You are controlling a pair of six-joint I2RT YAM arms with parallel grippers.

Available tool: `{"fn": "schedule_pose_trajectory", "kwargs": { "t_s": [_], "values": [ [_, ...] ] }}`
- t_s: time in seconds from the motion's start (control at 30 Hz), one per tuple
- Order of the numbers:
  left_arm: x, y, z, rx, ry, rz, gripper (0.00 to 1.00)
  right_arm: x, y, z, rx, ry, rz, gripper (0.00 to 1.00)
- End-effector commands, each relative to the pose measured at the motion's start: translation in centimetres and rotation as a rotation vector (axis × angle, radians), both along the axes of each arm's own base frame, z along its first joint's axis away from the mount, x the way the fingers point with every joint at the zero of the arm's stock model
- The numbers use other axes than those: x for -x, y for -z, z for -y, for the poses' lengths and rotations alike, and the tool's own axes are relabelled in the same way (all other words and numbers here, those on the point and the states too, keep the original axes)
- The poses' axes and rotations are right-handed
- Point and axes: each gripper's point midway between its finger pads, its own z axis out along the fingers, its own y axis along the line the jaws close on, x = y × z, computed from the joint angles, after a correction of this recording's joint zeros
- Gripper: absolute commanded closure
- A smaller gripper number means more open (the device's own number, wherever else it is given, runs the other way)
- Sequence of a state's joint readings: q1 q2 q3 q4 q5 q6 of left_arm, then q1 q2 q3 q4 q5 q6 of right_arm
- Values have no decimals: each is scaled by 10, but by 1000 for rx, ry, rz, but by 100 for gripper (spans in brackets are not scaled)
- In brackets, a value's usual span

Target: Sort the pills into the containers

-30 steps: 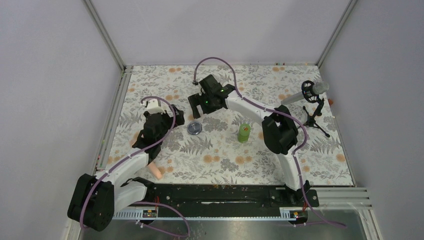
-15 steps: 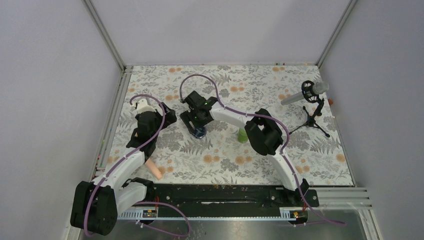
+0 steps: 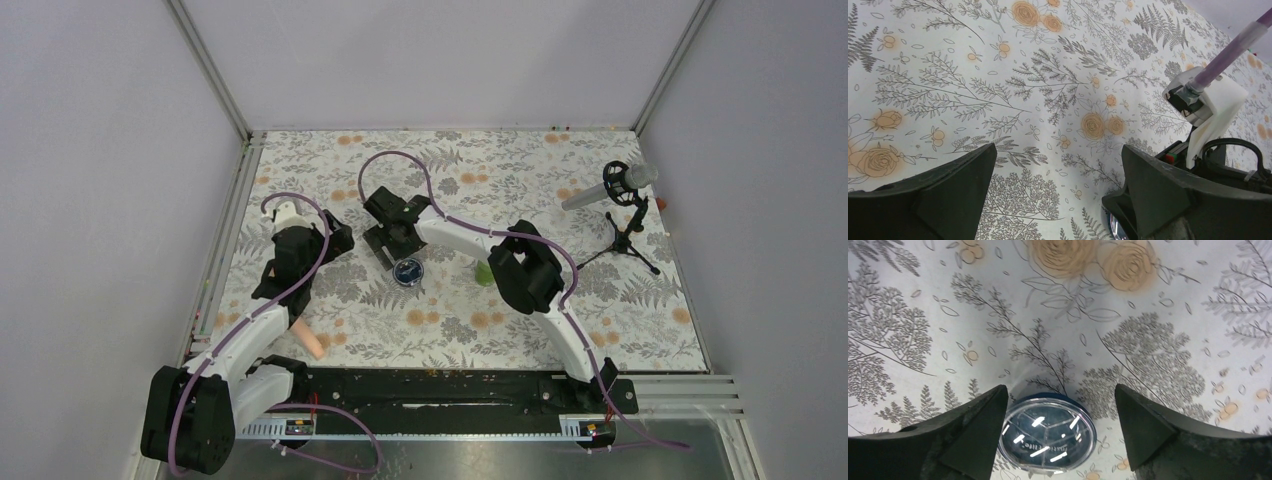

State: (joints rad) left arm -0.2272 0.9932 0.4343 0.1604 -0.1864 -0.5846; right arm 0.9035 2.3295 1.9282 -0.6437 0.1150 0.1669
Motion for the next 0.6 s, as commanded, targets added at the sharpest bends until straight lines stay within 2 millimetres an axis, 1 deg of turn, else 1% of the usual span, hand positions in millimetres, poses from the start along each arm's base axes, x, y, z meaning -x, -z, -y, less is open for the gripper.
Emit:
{"fn": "schedule_pose_trajectory", "kwargs": {
  "t_s": [0.0,0.1,0.3,0.4,0.47,0.57],
  "values": [
    [-2,-12,6,29,32,41,2,-4,-26,14,59,62,50,8],
    [-1,-12,7,32,33,39,2,4,-26,21,67,103,15,4],
    [-1,-13,6,31,30,43,3,34,-22,21,19,138,-119,2],
    [0,-11,5,25,25,41,3,44,-22,23,-9,128,-145,2],
    [0,-13,4,26,25,47,2,48,-23,24,-19,97,-142,2],
    [0,-14,4,31,23,56,2,47,-20,30,-9,36,-104,5]
  ]
}}
